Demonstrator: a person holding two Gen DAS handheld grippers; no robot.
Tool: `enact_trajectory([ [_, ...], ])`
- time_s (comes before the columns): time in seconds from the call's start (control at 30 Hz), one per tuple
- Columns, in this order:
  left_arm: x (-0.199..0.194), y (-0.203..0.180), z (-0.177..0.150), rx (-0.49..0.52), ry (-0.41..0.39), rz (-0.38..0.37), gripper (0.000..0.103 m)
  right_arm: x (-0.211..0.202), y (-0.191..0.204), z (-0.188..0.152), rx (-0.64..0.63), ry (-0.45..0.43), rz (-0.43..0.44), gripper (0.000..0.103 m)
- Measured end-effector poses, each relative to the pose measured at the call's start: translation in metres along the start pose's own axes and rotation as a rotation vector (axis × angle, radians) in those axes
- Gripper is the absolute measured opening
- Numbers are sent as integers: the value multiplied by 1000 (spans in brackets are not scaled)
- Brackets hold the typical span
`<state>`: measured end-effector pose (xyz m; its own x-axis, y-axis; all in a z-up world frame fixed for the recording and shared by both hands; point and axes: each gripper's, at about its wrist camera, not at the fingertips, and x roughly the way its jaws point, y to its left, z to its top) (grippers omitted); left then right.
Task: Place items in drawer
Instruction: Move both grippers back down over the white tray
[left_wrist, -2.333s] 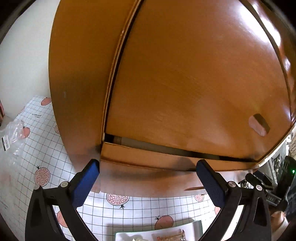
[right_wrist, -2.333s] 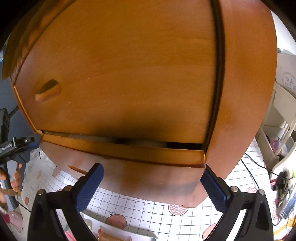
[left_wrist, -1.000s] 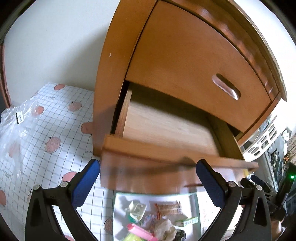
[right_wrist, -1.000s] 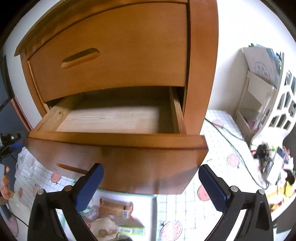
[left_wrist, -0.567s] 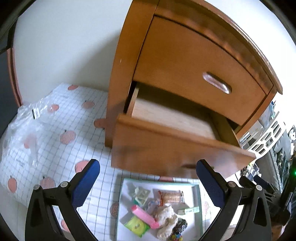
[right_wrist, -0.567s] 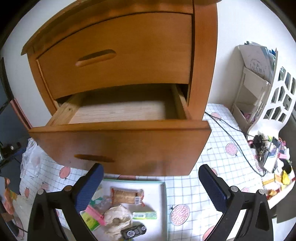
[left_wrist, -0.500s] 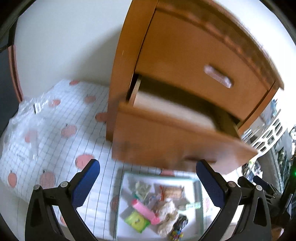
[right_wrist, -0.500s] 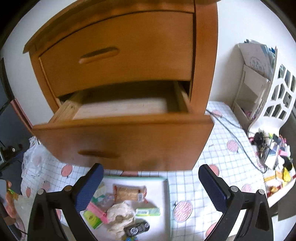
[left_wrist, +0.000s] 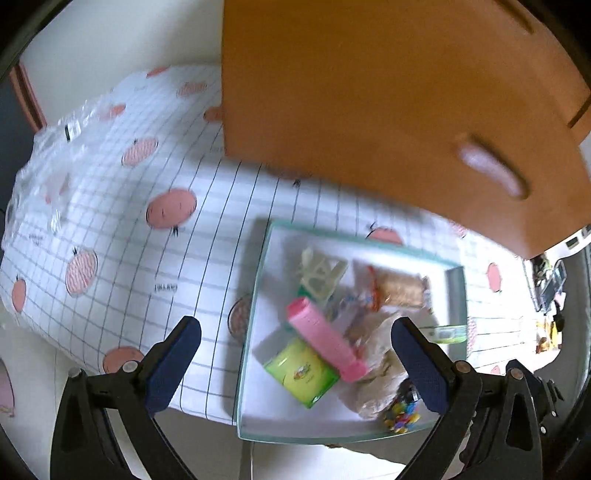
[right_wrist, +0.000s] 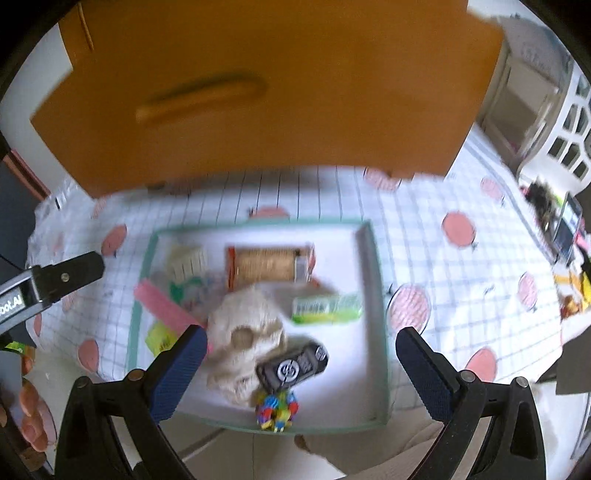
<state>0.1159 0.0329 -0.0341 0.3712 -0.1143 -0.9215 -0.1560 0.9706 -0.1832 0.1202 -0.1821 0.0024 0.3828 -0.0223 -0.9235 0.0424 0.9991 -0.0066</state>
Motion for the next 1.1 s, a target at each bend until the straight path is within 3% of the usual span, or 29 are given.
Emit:
enact_trajectory([
  [0.3,30,0,-3,-29,64,-57,87,23,-5,-11,39,96,6,102],
  [0.6,59,-4,-4,-76,120,-121,74,50,-16,-13,164,195,49,89],
  [0.87,80,1,-6,-131,146,-179,68,73,-21,-17,219,270,38,77],
  [1.1,95,5,-9,-172,169,-215,56,87,-24,-19,259,310,34,61],
])
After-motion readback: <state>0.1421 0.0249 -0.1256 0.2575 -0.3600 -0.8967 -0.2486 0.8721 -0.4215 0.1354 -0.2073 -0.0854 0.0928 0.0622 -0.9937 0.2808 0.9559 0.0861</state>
